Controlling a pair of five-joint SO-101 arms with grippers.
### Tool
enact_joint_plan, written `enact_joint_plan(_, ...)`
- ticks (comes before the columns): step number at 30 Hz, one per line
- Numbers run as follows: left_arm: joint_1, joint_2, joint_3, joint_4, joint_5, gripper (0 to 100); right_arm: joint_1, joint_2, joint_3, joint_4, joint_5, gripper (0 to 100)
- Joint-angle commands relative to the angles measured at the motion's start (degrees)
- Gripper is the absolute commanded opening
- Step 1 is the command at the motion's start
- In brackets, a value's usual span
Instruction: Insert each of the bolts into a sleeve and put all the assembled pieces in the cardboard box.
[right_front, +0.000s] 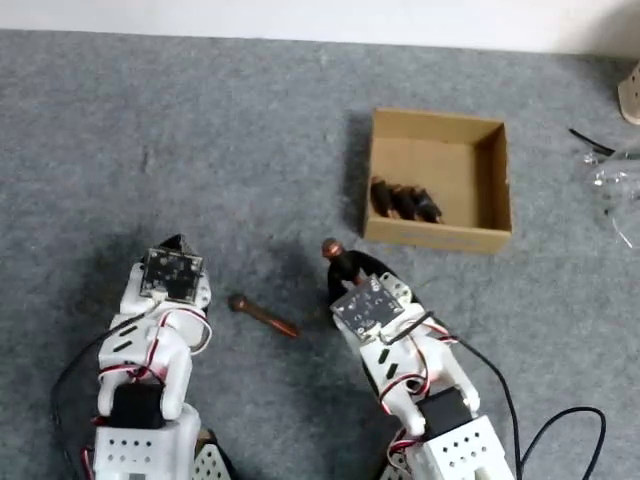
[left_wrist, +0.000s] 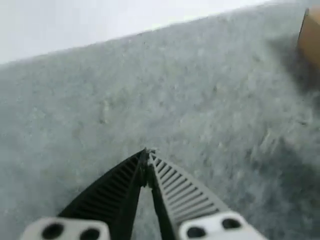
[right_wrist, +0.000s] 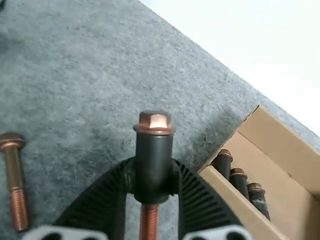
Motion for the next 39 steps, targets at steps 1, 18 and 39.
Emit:
enact_joint_plan(1,0.2,-0.6,1.4,-1.4,-1.8,1,1.5,-1.1,7.0,-2.9,-2.0,0.5)
enact_joint_plan(18,0.1,-0.6,1.4,-1.5,-2.1,1,15.8,46.2,-41.0,4.8,-4.4,0.5)
enact_joint_plan(39,0.1,-0.6,1.4,-1.6,-2.2,1,23.9,120.4,-128.7,43.9,-22.9,0.5)
